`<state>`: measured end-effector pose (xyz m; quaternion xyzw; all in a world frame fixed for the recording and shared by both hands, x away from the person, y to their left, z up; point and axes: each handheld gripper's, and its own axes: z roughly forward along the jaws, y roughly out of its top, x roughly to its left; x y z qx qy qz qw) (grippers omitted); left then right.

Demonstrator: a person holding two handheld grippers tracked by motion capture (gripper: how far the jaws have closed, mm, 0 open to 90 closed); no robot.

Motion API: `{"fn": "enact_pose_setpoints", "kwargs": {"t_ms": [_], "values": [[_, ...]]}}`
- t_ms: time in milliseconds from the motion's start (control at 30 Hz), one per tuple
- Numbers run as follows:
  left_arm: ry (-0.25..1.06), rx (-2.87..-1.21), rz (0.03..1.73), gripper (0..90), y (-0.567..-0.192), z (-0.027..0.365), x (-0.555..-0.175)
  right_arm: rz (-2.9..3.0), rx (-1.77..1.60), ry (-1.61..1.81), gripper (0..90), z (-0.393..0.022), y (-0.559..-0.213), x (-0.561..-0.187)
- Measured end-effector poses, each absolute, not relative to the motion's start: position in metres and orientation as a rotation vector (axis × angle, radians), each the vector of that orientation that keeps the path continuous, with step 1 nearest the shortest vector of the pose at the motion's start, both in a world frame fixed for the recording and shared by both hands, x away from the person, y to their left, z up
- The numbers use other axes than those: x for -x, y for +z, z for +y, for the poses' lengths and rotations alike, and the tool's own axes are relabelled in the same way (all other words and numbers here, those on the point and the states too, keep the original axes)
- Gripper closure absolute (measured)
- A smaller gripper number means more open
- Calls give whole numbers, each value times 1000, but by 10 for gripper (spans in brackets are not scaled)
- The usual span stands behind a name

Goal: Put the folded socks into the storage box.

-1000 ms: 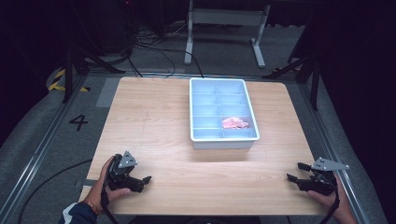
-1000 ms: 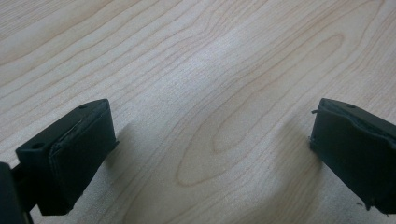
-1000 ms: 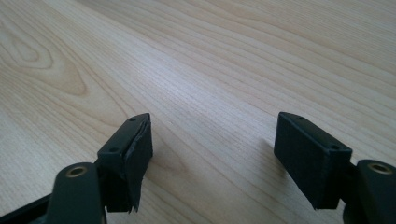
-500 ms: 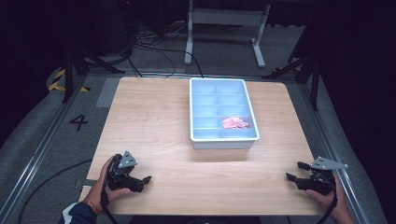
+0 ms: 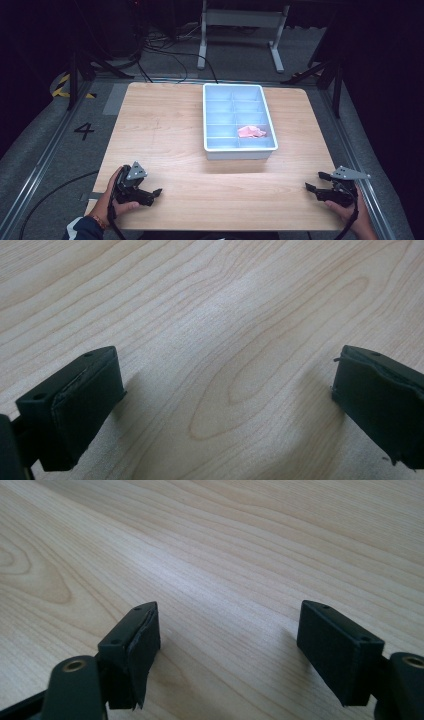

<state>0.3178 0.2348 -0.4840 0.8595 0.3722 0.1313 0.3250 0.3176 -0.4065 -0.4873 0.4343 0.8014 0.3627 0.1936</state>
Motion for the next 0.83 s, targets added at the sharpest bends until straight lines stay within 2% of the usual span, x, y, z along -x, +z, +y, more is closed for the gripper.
{"fn": "enact_pose_setpoints", "kwargs": {"t_ms": [833], "values": [[355,-2247,998,1,-484,232,-319,2215,-1259,1003,246,-405,-487,-320]]}}
